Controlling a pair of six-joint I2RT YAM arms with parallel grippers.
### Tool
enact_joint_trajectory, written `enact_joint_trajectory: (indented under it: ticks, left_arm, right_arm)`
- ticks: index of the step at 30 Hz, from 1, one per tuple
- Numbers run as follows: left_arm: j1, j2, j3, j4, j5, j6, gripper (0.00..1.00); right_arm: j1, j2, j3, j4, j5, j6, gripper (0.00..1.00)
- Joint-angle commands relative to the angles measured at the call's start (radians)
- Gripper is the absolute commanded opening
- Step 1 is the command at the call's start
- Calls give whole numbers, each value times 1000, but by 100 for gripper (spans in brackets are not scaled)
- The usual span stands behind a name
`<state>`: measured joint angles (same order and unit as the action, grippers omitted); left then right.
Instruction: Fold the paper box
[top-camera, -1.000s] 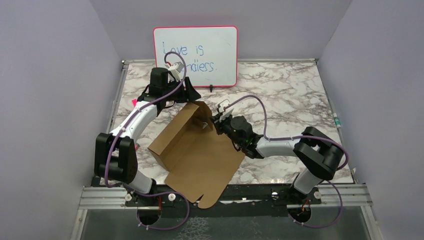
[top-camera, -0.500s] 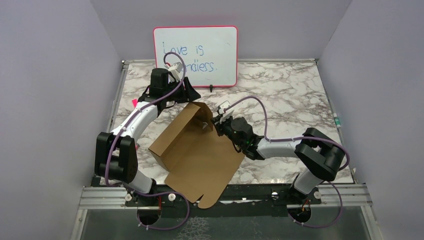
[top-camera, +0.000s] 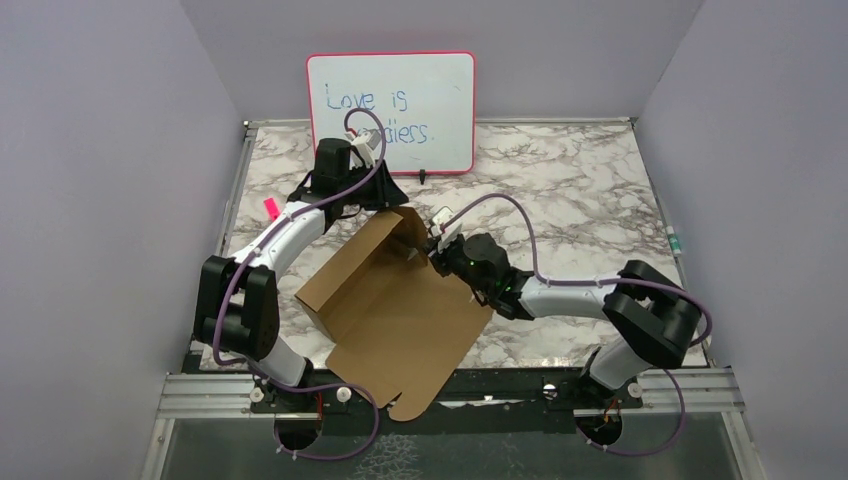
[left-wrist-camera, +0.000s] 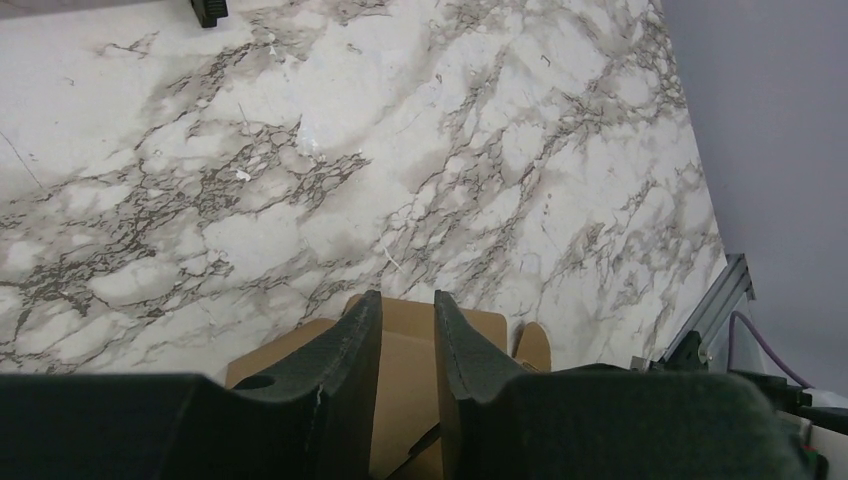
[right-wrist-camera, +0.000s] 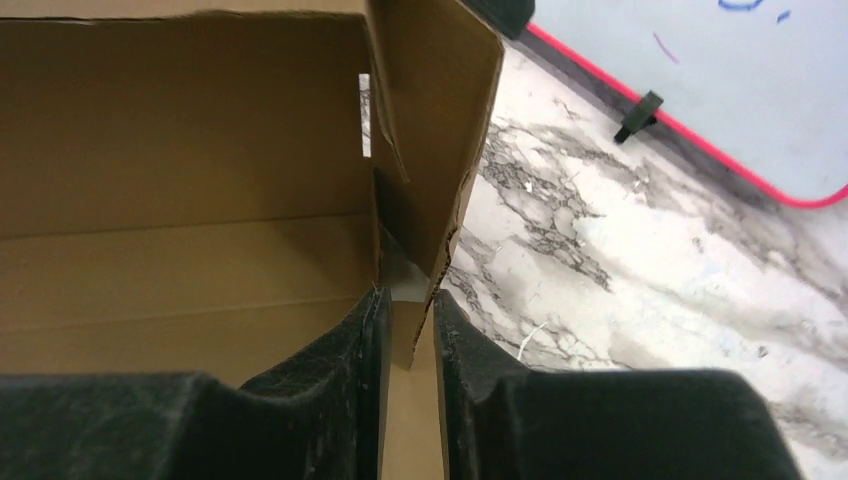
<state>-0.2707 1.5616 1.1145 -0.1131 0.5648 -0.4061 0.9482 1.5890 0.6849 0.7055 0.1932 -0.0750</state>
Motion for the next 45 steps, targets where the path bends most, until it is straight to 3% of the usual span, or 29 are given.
enact_joint_trajectory:
  ticks: [1, 11, 23, 29, 38, 45]
  left_arm:
    - [-7, 11, 16, -54, 6, 42, 26]
    - [-7, 11, 18, -59, 4, 48, 26]
    - [-7, 2, 19, -63, 0, 58, 26]
    - [-7, 6, 22, -63, 1, 53, 27]
    - [-3, -50, 44, -117, -74, 89, 46]
    - [44, -154, 46, -127, -118, 108, 52]
  right_arm:
    - [-20, -102, -5, -87, -108, -104, 29]
    - [-233, -252, -38, -174, -361, -125, 38]
    - [-244, 55, 142, -158, -588, -182, 38]
    - [-244, 128, 177, -105, -729, -153, 44]
    - [-244, 200, 220, -60, -788, -121, 46]
    - [-244, 229, 251, -56, -838, -129, 46]
